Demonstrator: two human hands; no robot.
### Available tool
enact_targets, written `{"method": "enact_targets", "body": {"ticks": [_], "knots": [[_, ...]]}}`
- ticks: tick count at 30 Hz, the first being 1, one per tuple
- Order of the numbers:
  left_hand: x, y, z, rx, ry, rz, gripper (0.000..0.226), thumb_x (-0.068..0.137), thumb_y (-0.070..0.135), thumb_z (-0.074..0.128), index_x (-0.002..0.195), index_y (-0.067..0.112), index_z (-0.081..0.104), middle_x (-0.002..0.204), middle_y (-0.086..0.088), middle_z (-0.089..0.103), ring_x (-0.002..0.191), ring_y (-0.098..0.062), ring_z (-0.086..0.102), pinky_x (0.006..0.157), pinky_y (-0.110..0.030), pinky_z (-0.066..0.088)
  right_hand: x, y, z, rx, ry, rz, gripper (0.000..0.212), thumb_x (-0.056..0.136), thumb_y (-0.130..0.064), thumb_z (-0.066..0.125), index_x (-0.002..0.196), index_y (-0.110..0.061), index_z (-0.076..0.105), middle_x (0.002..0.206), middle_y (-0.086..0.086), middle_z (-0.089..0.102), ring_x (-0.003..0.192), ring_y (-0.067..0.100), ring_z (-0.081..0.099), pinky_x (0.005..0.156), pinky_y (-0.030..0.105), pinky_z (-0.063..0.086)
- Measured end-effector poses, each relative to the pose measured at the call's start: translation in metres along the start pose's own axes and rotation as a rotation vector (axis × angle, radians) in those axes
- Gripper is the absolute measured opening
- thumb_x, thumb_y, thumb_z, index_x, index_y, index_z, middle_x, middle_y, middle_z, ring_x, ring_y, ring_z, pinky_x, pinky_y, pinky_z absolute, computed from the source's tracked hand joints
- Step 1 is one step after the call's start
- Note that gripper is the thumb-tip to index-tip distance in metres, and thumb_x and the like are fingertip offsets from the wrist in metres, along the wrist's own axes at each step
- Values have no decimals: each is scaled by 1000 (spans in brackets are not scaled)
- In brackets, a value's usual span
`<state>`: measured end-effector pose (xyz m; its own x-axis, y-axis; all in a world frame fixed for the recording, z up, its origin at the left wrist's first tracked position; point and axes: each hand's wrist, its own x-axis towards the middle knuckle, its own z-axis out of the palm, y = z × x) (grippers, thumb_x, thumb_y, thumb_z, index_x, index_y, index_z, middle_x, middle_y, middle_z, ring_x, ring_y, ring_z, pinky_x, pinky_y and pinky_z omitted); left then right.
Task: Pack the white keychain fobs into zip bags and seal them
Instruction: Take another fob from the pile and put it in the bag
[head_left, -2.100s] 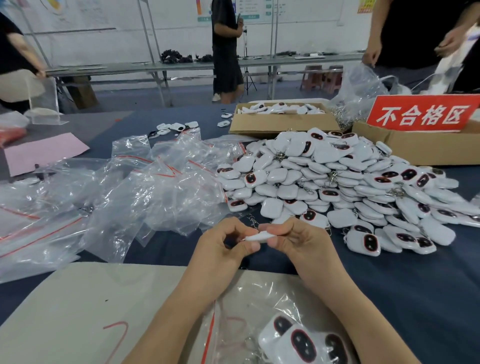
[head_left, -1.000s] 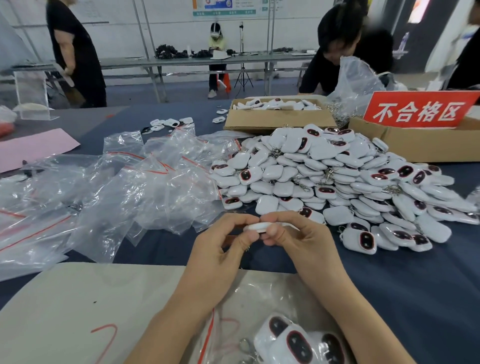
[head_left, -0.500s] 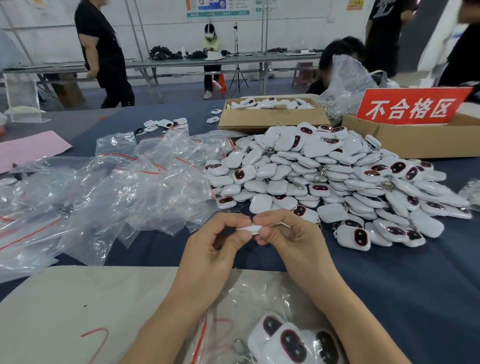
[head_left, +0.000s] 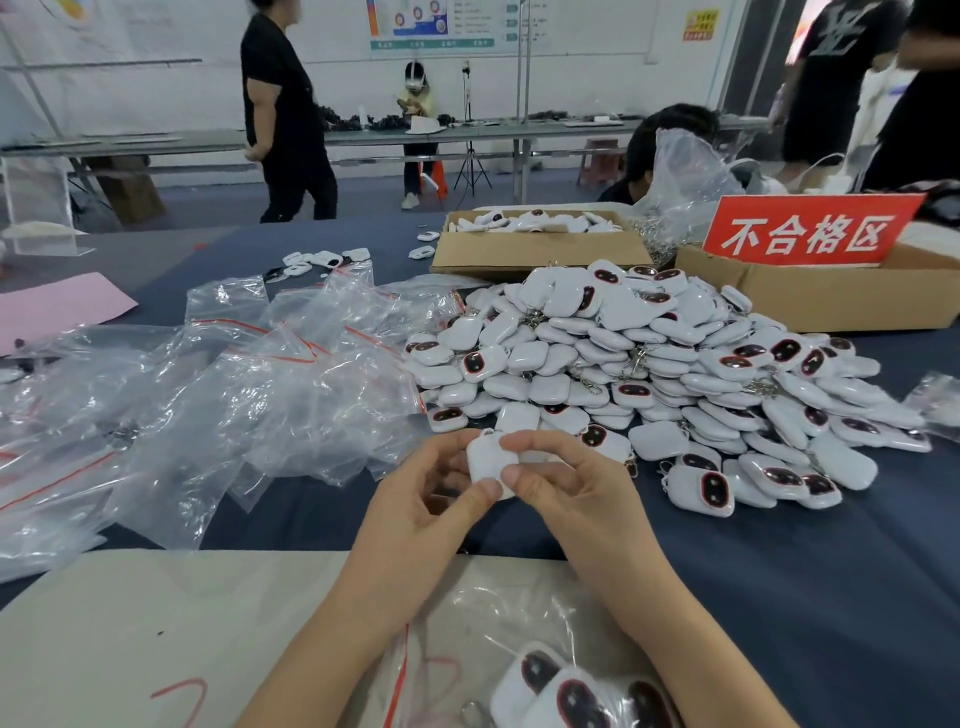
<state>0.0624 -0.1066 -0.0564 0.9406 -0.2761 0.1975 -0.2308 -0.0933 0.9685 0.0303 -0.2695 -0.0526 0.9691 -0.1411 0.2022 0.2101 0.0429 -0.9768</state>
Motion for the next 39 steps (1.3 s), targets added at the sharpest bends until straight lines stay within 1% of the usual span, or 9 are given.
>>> {"method": "enact_targets", "body": {"ticks": [6,12,19,23,26,29,31,37,39], "knots": [[-1,3,2,42,66,30,31,90,14,75,97,44,73,94,10,77,91,-7,71,78,-11,50,3,3,0,-60,38,0,22,84,-5,77,95,-22,70,88,-6,75,80,3,70,74,12,50],[-1,2,2,54,84,32,26,88,5,74,96,30,75,92,14,78,89,-4,71,76,-8,48,3,6,0,15,-2,8,21,81,7,75,83,-11,66,82,-8,77,79,4,73,72,11,52],[-3,7,1,42,72,33,28,88,4,73,95,31,76,84,13,76,77,0,67,72,-12,49,4,7,-2,11,-4,3,22,80,7,76,82,-13,66,82,-7,78,78,5,73,71,11,52],[-5,9,5,-14,101,53,25,84,16,79,95,38,73,87,9,74,82,-6,66,76,-16,51,5,7,-3,-59,5,-18,24,84,0,75,93,-20,66,83,-10,76,80,2,71,74,11,51],[-5,10,5,-55,116,58,20,79,30,83,94,37,71,87,9,72,85,-9,66,77,-21,53,3,9,1,-183,-110,1,36,90,-5,72,108,-36,66,92,-10,76,92,5,71,83,18,54],[-4,8,3,-51,116,48,24,76,36,83,95,40,71,89,8,72,85,-7,67,73,-15,50,1,10,3,-223,-169,24,29,91,-13,72,102,-40,69,98,-11,77,99,7,72,91,29,55],[-5,7,2,-27,104,35,27,76,39,83,99,41,69,91,8,72,84,-9,67,73,-16,51,2,9,1,-211,-121,25,23,91,-16,73,95,-38,70,97,-12,77,97,5,72,88,25,55],[-2,4,2,37,94,70,25,90,18,76,95,42,69,90,12,73,83,-9,66,74,-17,52,3,7,-1,-186,-121,52,27,94,-17,69,98,-43,69,93,-9,77,91,5,71,86,26,53],[-1,0,4,50,134,48,27,90,16,74,93,42,70,85,9,72,79,-16,65,75,-29,55,2,7,-1,-166,-120,47,29,95,-16,68,101,-44,69,92,-9,77,89,3,71,85,24,54]]}}
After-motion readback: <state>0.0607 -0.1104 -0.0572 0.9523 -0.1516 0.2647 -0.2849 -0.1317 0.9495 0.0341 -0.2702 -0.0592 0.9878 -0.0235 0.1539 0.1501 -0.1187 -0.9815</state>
